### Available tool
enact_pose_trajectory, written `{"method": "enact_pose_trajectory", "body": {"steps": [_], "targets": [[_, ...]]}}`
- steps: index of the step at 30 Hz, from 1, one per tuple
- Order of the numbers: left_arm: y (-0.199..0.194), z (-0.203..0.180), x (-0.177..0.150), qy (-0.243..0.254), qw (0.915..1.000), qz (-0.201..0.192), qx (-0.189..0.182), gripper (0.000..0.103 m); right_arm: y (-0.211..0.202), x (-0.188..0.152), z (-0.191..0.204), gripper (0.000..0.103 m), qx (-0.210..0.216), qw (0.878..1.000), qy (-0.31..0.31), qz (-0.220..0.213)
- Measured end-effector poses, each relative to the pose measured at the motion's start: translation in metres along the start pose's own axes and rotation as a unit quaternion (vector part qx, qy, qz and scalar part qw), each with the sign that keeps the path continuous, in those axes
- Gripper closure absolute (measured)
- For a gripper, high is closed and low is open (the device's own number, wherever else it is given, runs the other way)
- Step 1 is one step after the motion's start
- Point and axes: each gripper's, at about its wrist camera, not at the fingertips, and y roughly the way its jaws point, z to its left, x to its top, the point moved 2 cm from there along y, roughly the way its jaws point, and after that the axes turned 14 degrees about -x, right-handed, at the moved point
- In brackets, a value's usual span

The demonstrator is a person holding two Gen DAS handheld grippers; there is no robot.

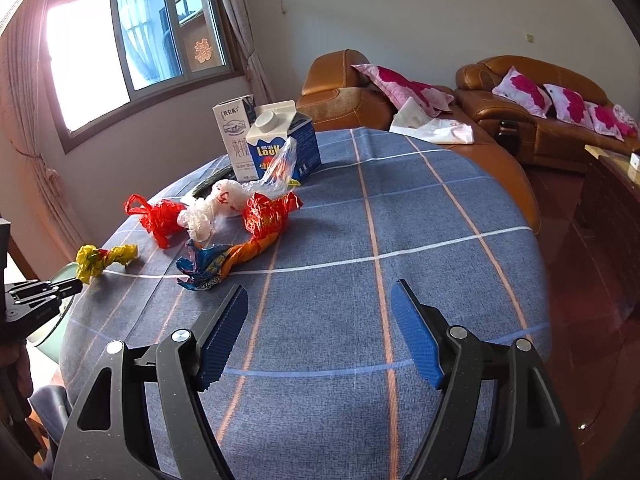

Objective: Collect trash
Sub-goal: 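Grasp the yellow candy wrapper with the left tool and lift it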

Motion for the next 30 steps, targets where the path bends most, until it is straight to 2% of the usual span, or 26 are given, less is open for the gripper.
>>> {"method": "enact_pose_trajectory", "body": {"steps": [7, 11, 13, 14, 15, 16, 17, 27, 28, 29, 30], "targets": [[-0.028, -0.006, 0.0, 0.03, 0.999, -0.035, -0.001, 0.103, 0.002, 0.011, 0.01, 0.03, -0.001, 1.0, -0.01, -0.003], [-0.021, -0.002, -0.002, 0.022, 0.9993, -0.026, -0.012, 0.102, 0.005, 0.022, 0.016, 0.03, -0.002, 1.0, -0.019, -0.007], [-0.018, 0.002, -0.005, 0.009, 0.9995, -0.027, -0.013, 0.098, 0.005, 0.025, 0.02, 0.03, -0.001, 1.0, -0.023, -0.009], [-0.016, 0.004, -0.007, 0.004, 0.9995, -0.026, -0.017, 0.087, 0.004, 0.025, 0.021, 0.03, 0.001, 1.0, -0.024, -0.01], [-0.014, 0.004, -0.008, 0.001, 0.9996, -0.025, -0.016, 0.062, 0.004, 0.023, 0.021, 0.03, 0.001, 1.0, -0.024, -0.01], [-0.013, 0.006, -0.01, -0.005, 0.9996, -0.026, -0.01, 0.048, 0.005, 0.022, 0.021, 0.03, 0.002, 1.0, -0.023, -0.008], [-0.012, 0.008, -0.011, -0.009, 0.9996, -0.027, -0.006, 0.038, 0.006, 0.02, 0.02, 0.03, 0.002, 1.0, -0.022, -0.006], [0.015, 0.008, -0.005, -0.035, 0.9991, -0.015, -0.019, 0.042, 0.013, 0.011, 0.006, 0.03, 0.0, 1.0, -0.006, 0.008], [0.018, 0.008, -0.005, -0.033, 0.9991, -0.015, -0.019, 0.05, 0.013, 0.011, 0.006, 0.03, 0.0, 1.0, -0.005, 0.008], [0.021, 0.008, -0.005, -0.035, 0.9991, -0.01, -0.023, 0.072, 0.013, 0.011, 0.006, 0.03, 0.0, 1.0, -0.006, 0.008], [0.023, 0.011, -0.005, -0.045, 0.9984, -0.01, -0.034, 0.072, 0.013, 0.012, 0.006, 0.03, 0.0, 1.0, -0.006, 0.007]]}}
